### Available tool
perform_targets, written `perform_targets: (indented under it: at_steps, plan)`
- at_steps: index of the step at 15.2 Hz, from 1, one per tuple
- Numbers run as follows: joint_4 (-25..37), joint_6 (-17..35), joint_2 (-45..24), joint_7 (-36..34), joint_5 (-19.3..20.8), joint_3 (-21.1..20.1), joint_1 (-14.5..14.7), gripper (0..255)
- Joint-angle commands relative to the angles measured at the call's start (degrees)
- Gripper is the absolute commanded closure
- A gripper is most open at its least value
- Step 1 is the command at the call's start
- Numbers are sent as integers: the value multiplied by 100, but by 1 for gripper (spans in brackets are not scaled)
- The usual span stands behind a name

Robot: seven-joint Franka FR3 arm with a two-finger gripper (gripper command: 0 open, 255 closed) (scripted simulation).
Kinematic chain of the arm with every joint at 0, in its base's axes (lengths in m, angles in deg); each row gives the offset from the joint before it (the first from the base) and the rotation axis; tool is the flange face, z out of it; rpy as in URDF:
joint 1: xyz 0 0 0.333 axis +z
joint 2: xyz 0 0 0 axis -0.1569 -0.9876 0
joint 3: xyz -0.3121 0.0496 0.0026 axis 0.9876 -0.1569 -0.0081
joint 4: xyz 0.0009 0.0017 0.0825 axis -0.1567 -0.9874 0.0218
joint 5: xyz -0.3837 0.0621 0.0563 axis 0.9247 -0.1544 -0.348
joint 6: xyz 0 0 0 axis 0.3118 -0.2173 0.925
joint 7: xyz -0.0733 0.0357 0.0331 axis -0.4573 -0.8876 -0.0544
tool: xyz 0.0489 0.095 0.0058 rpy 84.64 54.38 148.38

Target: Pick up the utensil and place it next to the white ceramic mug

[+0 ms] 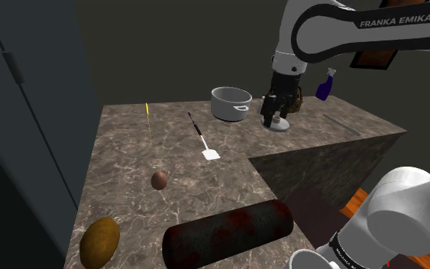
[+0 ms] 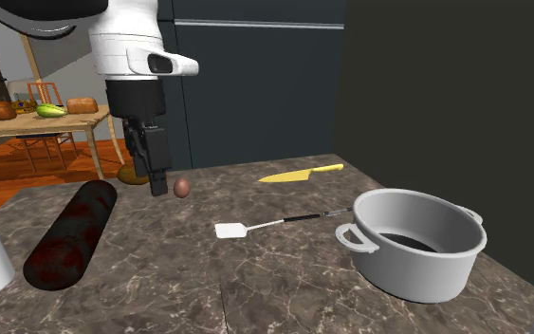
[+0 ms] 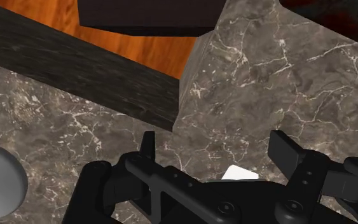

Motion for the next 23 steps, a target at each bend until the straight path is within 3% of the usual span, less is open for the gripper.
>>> perform_targets:
  at_steps: [1,12,23]
  plan:
    - [13,369,-331,-240,-58,-83,-13,0]
    - [881,1972,-2569,-1494,-85,-431,-98,0]
    - [2712,2752,-4945,-2639,199,-425,-45,0]
